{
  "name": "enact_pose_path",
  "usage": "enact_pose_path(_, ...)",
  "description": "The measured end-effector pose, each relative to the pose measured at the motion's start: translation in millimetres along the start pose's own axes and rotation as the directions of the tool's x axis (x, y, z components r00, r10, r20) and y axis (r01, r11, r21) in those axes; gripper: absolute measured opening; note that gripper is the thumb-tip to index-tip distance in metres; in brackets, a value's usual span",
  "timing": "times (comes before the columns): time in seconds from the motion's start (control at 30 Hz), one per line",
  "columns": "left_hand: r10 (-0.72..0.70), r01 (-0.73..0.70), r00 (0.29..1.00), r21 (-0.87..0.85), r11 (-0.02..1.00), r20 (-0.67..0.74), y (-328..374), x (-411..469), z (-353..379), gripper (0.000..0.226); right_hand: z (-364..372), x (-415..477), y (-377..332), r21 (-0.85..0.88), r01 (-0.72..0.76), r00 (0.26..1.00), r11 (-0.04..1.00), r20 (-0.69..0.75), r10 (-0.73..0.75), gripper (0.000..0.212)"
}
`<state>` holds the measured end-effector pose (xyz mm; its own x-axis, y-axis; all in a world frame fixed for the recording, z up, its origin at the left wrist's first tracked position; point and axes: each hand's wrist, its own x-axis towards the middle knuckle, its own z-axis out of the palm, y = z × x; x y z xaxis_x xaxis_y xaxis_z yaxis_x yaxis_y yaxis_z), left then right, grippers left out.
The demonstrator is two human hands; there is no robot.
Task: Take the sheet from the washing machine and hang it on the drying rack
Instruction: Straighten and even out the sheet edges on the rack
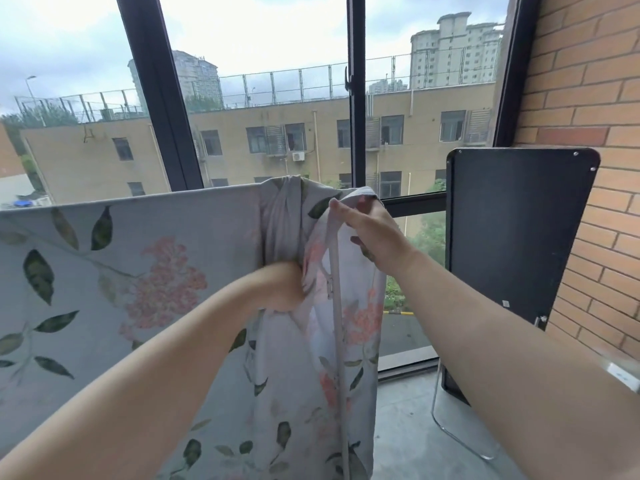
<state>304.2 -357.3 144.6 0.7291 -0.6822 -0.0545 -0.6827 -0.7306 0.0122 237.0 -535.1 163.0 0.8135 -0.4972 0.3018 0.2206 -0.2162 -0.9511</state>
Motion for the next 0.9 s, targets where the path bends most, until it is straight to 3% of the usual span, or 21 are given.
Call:
enact_pose_path(0.1, 0.165, -0.147, 0.984, -0.225, 0.963, 0.065, 18, -14, -13, 0.011, -6, 4, -4, 0.144, -0.029, 0.999, 0.989, -0.027, 0.033, 0.048)
enact_pose_path(0.13, 0.214, -0.187, 0.975, -0.302, 0.935, 0.06, 24, -17, -19, 0.023, -8, 4, -6, 0.184, -0.035, 0.998, 0.982, -0.049, 0.045, 0.049)
enact_pose_path(0.17, 0.252, -0.229, 0.968, -0.351, 0.908, 0.02, 30, -19, -27, 0.037, -11, 6, -7, 0.214, -0.037, 0.995, 0.976, -0.08, 0.055, 0.049)
enact_pose_path(0.23, 0.237, -0.295, 0.952, -0.384, 0.875, -0.193, 36, -15, -39, 0.048, -16, 9, -13, 0.255, -0.037, 0.987, 0.966, -0.141, 0.076, 0.055)
enact_pose_path(0.33, 0.16, -0.357, 0.842, -0.31, 0.881, -0.516, 37, 0, -59, 0.029, -28, 18, -14, 0.199, -0.044, 0.98, 0.979, -0.181, 0.081, 0.06)
enact_pose_path(0.47, 0.202, -0.396, 0.745, -0.177, 0.901, -0.636, 34, 18, -72, 0.018, -30, 6, -24, 0.093, -0.07, 0.991, 0.993, -0.103, 0.08, 0.039)
enact_pose_path(0.53, 0.211, -0.394, 0.648, -0.085, 0.915, -0.732, 35, 24, -71, 0.019, -36, 8, -20, -0.003, -0.055, 0.993, 0.998, -0.109, 0.054, 0.031)
enact_pose_path(0.63, 0.166, -0.357, 0.52, -0.037, 0.933, -0.838, 32, 39, -77, 0.015, -48, 13, -20, -0.078, -0.046, 0.984, 0.996, -0.174, 0.032, 0.037)
enact_pose_path(0.73, 0.162, -0.287, 0.519, 0.007, 0.958, -0.839, 28, 57, -85, 0.018, -56, 20, -30, -0.107, -0.003, 0.968, 0.994, -0.251, -0.025, 0.044)
enact_pose_path(0.9, 0.104, -0.236, 0.571, -0.042, 0.971, -0.814, 27, 76, -94, 0.042, -98, 28, -57, 0.07, 0.018, 0.899, 0.997, -0.438, 0.015, 0.037)
